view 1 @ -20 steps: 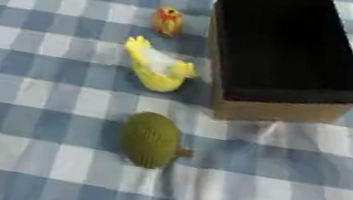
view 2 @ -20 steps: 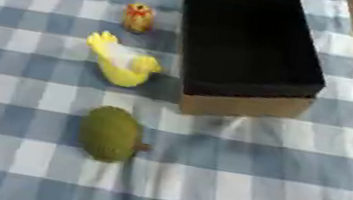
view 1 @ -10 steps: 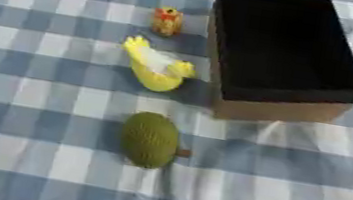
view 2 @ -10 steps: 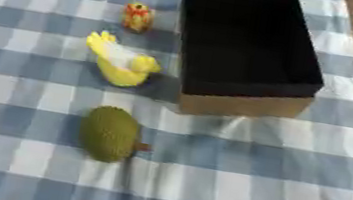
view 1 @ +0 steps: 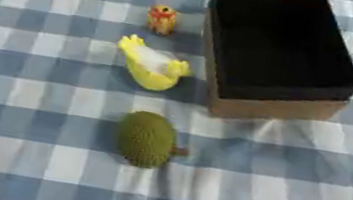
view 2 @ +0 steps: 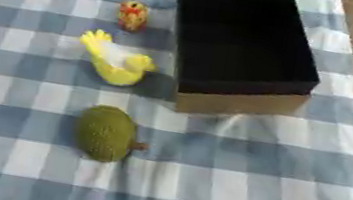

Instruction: Pick up objects on the table and place them in the box.

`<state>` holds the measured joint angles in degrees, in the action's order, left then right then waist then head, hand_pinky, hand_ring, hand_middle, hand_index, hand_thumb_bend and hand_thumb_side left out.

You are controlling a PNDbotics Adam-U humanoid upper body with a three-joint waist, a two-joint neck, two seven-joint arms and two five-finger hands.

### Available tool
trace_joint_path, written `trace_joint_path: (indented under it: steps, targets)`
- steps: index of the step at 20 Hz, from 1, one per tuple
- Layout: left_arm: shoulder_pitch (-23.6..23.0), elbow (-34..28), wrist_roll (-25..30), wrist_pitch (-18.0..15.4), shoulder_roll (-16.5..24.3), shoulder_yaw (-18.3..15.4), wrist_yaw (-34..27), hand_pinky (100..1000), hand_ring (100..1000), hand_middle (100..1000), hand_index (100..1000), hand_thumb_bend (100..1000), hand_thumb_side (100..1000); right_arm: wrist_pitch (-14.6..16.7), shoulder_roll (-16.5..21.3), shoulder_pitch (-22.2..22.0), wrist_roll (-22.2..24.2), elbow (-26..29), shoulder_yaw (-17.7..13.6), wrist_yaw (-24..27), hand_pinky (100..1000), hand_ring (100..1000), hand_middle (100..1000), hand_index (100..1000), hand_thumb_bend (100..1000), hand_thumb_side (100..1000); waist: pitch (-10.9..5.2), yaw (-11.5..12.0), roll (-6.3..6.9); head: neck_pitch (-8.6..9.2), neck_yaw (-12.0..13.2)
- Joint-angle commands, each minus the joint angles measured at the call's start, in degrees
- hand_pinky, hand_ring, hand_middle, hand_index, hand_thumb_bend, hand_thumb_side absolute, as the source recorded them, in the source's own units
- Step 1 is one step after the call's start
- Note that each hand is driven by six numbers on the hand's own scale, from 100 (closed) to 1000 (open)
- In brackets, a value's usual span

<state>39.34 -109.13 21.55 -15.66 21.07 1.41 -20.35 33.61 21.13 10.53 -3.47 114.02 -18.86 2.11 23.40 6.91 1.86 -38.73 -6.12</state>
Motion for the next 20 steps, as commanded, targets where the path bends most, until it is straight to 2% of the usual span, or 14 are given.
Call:
trace_joint_path:
  steps: [1, 5, 7, 10, 16, 20]
  targets:
    - [2.9, 1.8, 0.6, -2.7, 4.5, 1.3, 2.2, 772, 807, 824, 882, 100, 588, -0.3, 1.9, 0.1, 0.0, 0.6, -0.3, -0.4, 943, 1000, 447, 976, 100, 470, -1.20, 0.0, 0.74, 0.02, -0.3]
    - [7.9, 6.9, 1.5, -5.6, 7.2, 3.3, 6.6, 783, 819, 836, 898, 100, 589, 0.2, 2.3, -0.1, 0.1, 0.6, -0.2, -0.5, 941, 1000, 451, 974, 100, 470, -1.37, 0.1, 1.17, -0.10, -0.3]
    - [10.9, 10.8, 4.3, -5.2, 7.3, 5.0, 8.4, 784, 822, 843, 909, 100, 618, 0.5, 2.4, -0.4, 0.2, 0.6, -0.1, -0.7, 942, 1000, 449, 975, 100, 470, -1.48, 0.1, 1.38, -0.14, -0.3]
    - [16.2, 17.4, 7.6, -5.0, 7.4, 5.8, 10.6, 787, 821, 836, 914, 100, 620, 0.3, 2.4, -0.6, 0.1, 0.6, -0.1, -0.9, 942, 1000, 447, 975, 100, 462, -1.66, 0.0, 1.64, -0.22, -0.3]
    - [26.2, 34.2, 9.0, -7.0, 6.0, 6.7, 19.5, 798, 826, 837, 914, 100, 636, -0.3, 2.4, -1.0, 0.5, 0.6, 0.1, -1.2, 943, 1000, 442, 977, 100, 470, -1.97, -0.2, 2.24, -0.69, -0.2]
    - [32.4, 45.6, 7.7, -10.0, 3.6, 6.4, 27.8, 807, 829, 832, 913, 100, 611, -0.5, 2.3, -1.1, 0.9, 0.6, 0.3, -1.3, 944, 1000, 438, 978, 100, 470, -2.11, -0.3, 2.43, -0.95, 0.1]
